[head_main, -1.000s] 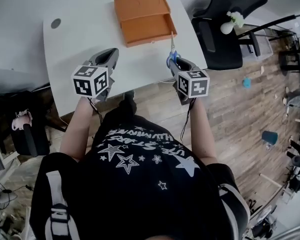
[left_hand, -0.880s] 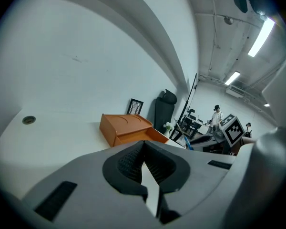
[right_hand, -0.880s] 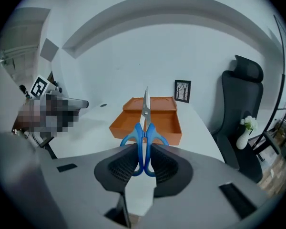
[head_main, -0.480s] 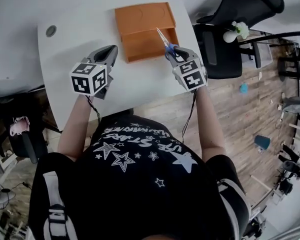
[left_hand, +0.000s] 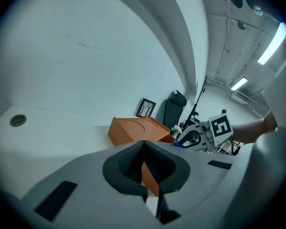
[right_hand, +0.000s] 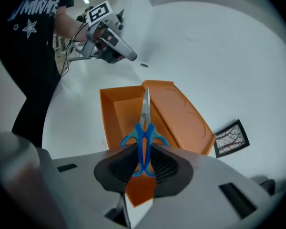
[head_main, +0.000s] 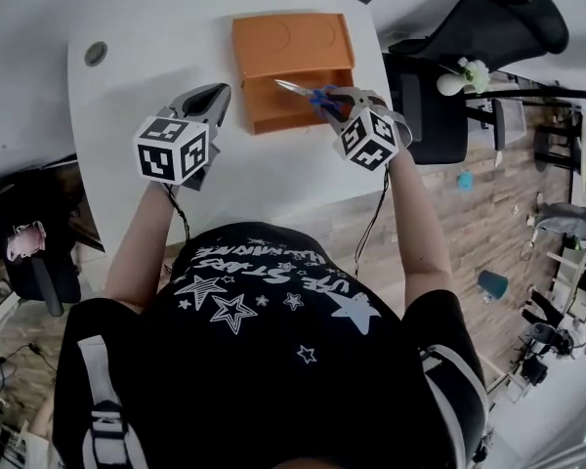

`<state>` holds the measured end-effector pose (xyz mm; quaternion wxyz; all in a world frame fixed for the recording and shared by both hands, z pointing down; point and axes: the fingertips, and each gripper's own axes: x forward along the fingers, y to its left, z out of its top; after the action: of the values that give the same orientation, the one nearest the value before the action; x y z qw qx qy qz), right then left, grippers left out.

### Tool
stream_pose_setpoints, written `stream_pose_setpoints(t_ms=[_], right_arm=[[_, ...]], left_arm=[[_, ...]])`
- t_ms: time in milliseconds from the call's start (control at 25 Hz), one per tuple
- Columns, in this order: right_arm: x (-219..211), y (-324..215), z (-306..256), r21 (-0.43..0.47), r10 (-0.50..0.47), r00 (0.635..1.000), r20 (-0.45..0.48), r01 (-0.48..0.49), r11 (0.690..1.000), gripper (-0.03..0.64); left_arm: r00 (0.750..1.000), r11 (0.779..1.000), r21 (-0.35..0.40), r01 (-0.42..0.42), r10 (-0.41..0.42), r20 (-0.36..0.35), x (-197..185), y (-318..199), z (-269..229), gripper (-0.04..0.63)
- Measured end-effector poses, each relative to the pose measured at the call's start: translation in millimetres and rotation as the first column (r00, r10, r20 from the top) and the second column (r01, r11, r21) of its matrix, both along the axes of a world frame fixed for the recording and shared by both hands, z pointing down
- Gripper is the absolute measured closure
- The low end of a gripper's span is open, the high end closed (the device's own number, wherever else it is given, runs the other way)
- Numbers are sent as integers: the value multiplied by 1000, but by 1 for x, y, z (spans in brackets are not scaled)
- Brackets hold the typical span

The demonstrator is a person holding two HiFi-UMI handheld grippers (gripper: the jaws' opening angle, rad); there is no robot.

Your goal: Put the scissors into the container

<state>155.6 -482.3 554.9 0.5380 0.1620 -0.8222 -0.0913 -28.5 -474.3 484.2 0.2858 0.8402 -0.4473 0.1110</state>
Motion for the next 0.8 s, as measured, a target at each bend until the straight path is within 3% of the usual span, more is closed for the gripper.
stream_pose_setpoints(t_ms=[200,520,800], right_arm=[[-10,-5,28,-23,-139,982,-127,137,990,515],[-16,-9,54,-103,-218,954,-207,201,974,515],[-16,-11,65,-117,-236,941,-242,213,970,514]], left_arm=[[1000,1000,-20,3,-4,-14,-13,-4,13,577],[999,999,-42,25,-26,-34,-24,-9,23,577],[998,997,-69,36,-39,-42,-27,-4,32,577]])
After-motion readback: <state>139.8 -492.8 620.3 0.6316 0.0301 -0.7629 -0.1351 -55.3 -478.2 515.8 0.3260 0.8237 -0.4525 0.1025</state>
